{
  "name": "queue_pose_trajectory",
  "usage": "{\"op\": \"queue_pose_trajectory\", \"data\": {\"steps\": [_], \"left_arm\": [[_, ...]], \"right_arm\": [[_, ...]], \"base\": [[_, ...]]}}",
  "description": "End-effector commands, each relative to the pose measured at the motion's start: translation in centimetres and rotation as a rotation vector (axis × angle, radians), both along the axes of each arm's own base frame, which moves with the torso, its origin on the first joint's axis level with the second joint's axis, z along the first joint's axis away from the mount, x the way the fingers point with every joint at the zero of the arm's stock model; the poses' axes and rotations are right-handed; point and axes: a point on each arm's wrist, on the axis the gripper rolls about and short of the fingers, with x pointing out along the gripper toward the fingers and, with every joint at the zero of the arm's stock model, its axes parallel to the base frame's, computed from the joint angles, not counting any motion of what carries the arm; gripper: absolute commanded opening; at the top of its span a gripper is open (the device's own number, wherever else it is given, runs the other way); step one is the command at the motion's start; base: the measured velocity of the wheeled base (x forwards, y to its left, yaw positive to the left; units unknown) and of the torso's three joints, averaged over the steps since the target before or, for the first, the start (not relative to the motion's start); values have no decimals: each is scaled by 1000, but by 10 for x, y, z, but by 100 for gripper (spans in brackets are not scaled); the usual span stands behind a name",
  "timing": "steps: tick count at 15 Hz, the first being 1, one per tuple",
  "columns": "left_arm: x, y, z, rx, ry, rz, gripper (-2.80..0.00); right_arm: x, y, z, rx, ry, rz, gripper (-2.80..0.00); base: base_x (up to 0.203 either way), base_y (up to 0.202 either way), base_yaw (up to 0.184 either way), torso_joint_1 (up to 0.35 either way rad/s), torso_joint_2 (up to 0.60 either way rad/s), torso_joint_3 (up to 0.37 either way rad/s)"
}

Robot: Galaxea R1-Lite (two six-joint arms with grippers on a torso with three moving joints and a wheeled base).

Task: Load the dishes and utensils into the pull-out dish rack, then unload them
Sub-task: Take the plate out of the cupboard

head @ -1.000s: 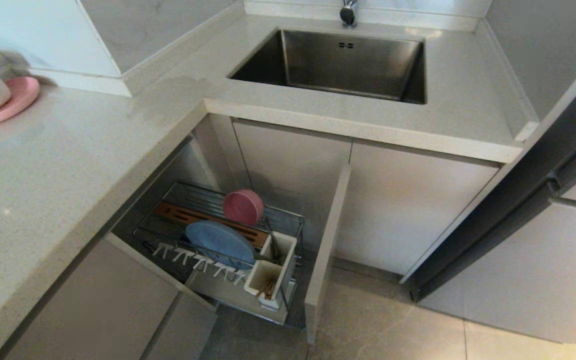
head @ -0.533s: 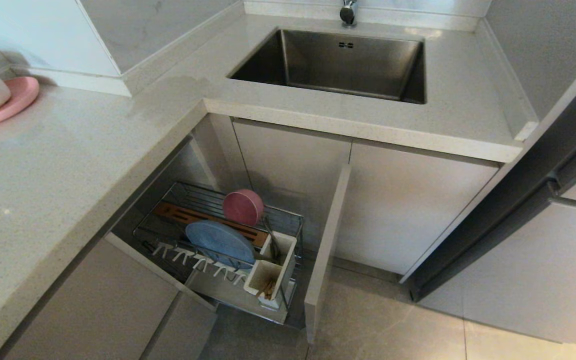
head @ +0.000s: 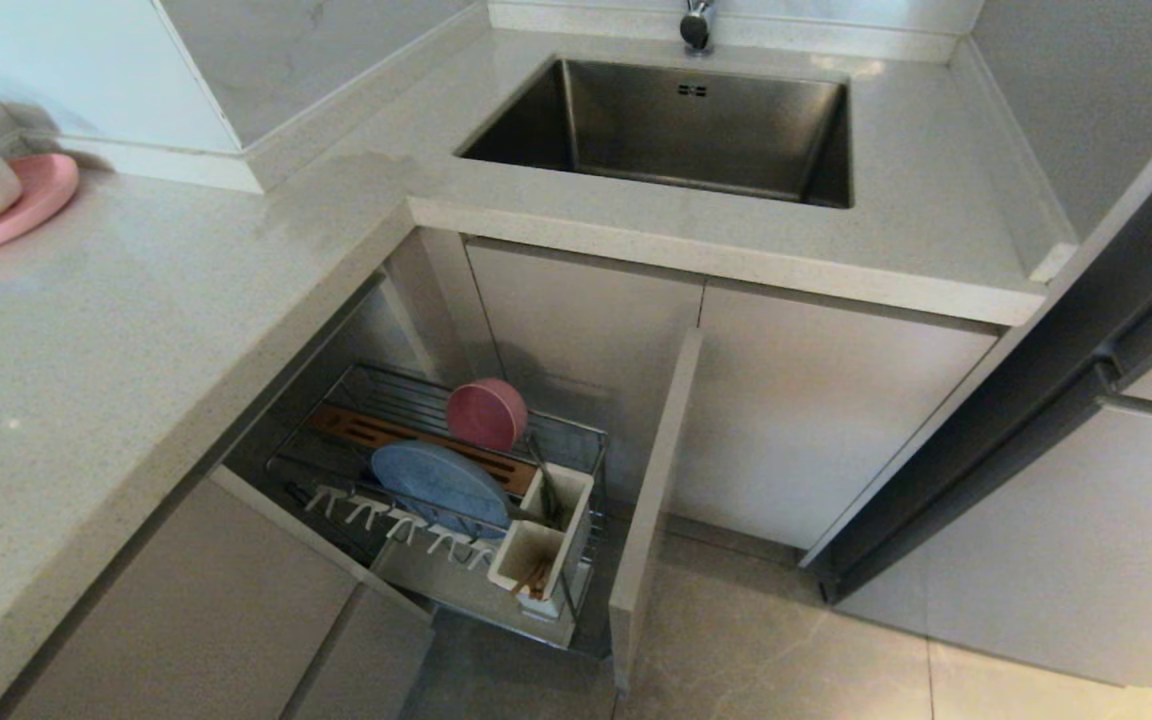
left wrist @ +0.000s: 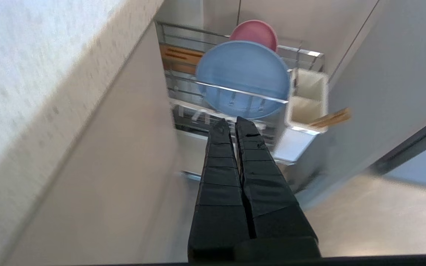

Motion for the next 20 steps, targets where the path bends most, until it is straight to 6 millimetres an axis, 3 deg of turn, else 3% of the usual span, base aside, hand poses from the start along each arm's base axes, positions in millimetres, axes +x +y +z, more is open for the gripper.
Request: {"op": "queue_pose_trajectory", "data": {"steps": [1,5,12,16,20], "left_arm": [[0,0,0,18,-1,0,-280],[0,0,-1,-31,7,7,-280],[0,0,-7,127,59,-18,-280],[0,0,-7,7,65,13,-280],[0,0,-7,4,65,17,-280]], "right_arm": [[0,0,0,0,0,0,-280],[0,0,0,0,1,0,-280],[0,0,0,0,0,0,-280],[0,0,0,0,1,0,-280],[0,0,0,0,0,0,-280]], "base": [[0,0,0,0,0,0],[0,0,0,0,0,0],[0,0,0,0,0,0],[0,0,0,0,0,0],[0,0,0,0,0,0]]}}
